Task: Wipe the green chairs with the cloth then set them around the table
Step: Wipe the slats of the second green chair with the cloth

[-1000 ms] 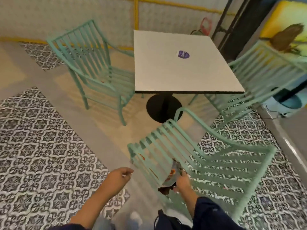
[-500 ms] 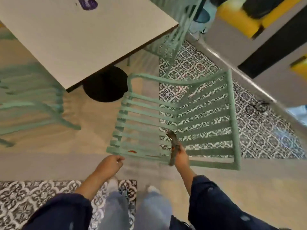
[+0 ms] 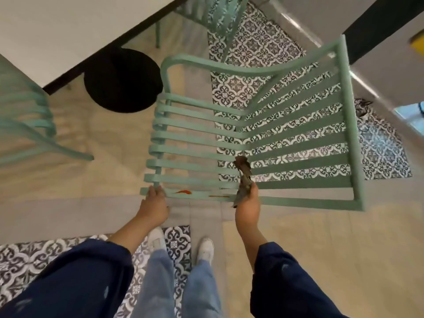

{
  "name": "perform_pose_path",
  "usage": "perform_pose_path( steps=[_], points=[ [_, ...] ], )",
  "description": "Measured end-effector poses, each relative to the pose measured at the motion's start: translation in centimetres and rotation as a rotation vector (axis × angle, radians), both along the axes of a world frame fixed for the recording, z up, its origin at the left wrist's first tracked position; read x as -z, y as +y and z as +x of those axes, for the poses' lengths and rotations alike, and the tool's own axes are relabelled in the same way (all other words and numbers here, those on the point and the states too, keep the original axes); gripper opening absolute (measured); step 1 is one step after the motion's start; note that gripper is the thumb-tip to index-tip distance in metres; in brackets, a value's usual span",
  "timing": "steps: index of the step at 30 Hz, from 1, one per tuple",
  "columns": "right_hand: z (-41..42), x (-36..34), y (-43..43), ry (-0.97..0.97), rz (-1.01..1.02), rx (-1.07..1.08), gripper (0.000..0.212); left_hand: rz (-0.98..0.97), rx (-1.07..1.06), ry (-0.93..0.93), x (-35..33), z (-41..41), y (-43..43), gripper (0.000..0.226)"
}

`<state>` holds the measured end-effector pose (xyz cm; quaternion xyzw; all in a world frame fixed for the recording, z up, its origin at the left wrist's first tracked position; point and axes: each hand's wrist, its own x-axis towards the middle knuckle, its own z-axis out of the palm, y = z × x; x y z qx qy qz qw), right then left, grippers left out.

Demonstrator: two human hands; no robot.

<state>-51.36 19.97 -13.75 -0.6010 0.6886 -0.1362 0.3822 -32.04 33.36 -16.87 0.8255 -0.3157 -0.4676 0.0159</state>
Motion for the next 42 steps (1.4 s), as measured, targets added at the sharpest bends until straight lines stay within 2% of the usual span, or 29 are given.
perform_pose_path(
  steps=[4,8,12,16,17,20,21,22,24,27,29,32,34,37,39,42],
  points=[
    [0.6,1.2,1.4,-0.141,0.114,0.147,0.037,-0.017,0.068,-0.038,1.0,-0.4,0.6,0.082],
    [1.7,2.7,3.8,-0.166,0.199,0.207,0.059,-0.042,0.069,0.017,1.5,0.0,1.7,0.085],
    [3.9,3.0,5.5,-0.248,0.270,0.312,0.052,-0.071,0.086,0.053,1.7,0.9,2.0,0.083],
    [6.0,3.6,5.9,-0.218,0.296,0.475,0.041,-0.093,0.083,0.085,1.7,1.3,2.3,0.081],
    [6.6,3.6,6.0,-0.275,0.313,0.533,0.040,-0.100,0.077,0.088,1.7,1.3,2.3,0.081],
    [8.4,3.6,7.0,-0.206,0.304,0.460,0.041,-0.130,0.054,0.110,1.5,1.5,2.7,0.080],
    [9.2,3.7,7.2,-0.257,0.335,0.526,0.041,-0.143,0.053,0.121,1.5,1.7,2.8,0.080],
    [9.7,4.0,7.4,-0.262,0.347,0.506,0.040,-0.150,0.050,0.137,1.5,1.8,2.9,0.080],
    [10.9,3.5,8.3,-0.211,0.319,0.371,0.038,-0.147,0.023,0.176,1.7,2.0,3.2,0.080],
    [11.8,5.6,9.0,-0.296,0.337,0.423,0.042,-0.143,-0.028,0.204,2.0,2.6,3.9,0.080],
    [11.8,5.8,9.3,-0.228,0.319,0.326,0.036,-0.165,-0.050,0.211,2.0,2.7,4.1,0.081],
    [12.4,5.8,9.6,-0.215,0.295,0.297,0.032,-0.220,-0.098,0.219,2.1,2.9,4.3,0.081],
    [13.2,5.6,10.2,-0.203,0.263,0.269,0.018,-0.236,-0.125,0.222,2.4,3.3,4.6,0.078],
    [14.0,5.6,10.9,-0.133,0.255,0.231,0.033,-0.276,-0.175,0.234,2.4,3.8,4.8,0.074],
    [14.9,5.5,11.3,-0.140,0.281,0.224,0.038,-0.248,-0.218,0.208,2.3,4.3,5.2,0.069],
    [16.1,4.8,12.2,-0.229,0.275,0.112,0.026,-0.148,-0.331,0.120,2.3,5.3,6.8,0.071]
  ],
)
